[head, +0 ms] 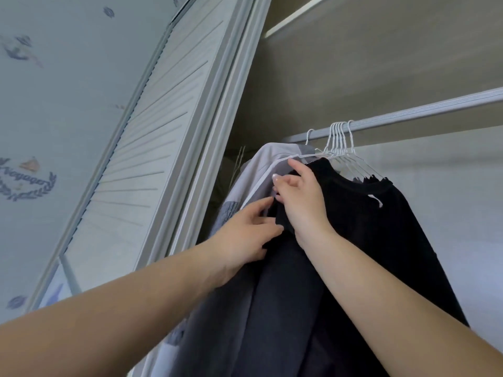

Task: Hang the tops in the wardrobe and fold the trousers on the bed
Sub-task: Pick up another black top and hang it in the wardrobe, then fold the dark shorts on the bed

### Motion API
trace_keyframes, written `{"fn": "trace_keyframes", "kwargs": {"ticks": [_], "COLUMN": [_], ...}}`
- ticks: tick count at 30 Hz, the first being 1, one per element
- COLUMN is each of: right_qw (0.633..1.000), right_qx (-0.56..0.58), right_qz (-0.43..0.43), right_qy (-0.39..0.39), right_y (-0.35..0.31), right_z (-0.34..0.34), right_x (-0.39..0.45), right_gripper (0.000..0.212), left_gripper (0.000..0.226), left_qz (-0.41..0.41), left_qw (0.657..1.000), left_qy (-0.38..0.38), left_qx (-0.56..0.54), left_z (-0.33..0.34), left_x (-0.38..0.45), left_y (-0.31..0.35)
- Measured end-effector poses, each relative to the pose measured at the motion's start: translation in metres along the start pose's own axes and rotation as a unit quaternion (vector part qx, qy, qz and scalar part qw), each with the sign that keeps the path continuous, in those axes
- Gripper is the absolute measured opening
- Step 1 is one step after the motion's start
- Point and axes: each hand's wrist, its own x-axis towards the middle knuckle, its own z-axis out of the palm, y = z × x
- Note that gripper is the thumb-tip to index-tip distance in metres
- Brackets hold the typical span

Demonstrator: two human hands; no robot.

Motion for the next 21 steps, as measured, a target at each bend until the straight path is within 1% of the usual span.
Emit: {"fn": "trace_keyframes", "kwargs": {"ticks": [2,5,8,11,15,16,19,21], "right_qw": [0.997,0.985,0.969,0.947,0.899,0.879,0.830,0.785], "right_qx": [0.051,0.120,0.165,0.210,0.275,0.289,0.327,0.366], "right_qz": [-0.004,0.008,0.040,0.077,0.125,0.143,0.162,0.185], "right_qy": [-0.052,-0.127,-0.180,-0.228,-0.318,-0.352,-0.421,-0.464], "right_y": [-0.004,-0.008,-0.011,-0.024,-0.057,-0.072,-0.112,-0.155], "right_z": [0.017,0.046,0.080,0.117,0.164,0.178,0.206,0.228], "right_x": [-0.022,-0.058,-0.101,-0.154,-0.239,-0.270,-0.344,-0.401], "right_gripper": [0.035,0.034,0.034,0.032,0.031,0.031,0.031,0.031], "left_gripper": [0.051,0.055,0.060,0.055,0.045,0.044,0.044,0.045], "left_qz": [0.000,-0.005,-0.015,-0.030,-0.047,-0.058,-0.086,-0.113], "left_qw": [1.000,0.998,0.991,0.979,0.945,0.932,0.897,0.866], "left_qy": [0.021,0.066,0.130,0.197,0.300,0.330,0.390,0.437], "left_qx": [-0.010,-0.023,0.010,0.050,0.118,0.141,0.188,0.215], "left_z": [-0.016,-0.051,-0.090,-0.125,-0.159,-0.165,-0.171,-0.170], "left_x": [-0.018,-0.061,-0.123,-0.196,-0.298,-0.335,-0.423,-0.495], "left_y": [-0.001,-0.007,-0.008,0.001,0.019,0.027,0.050,0.076]}}
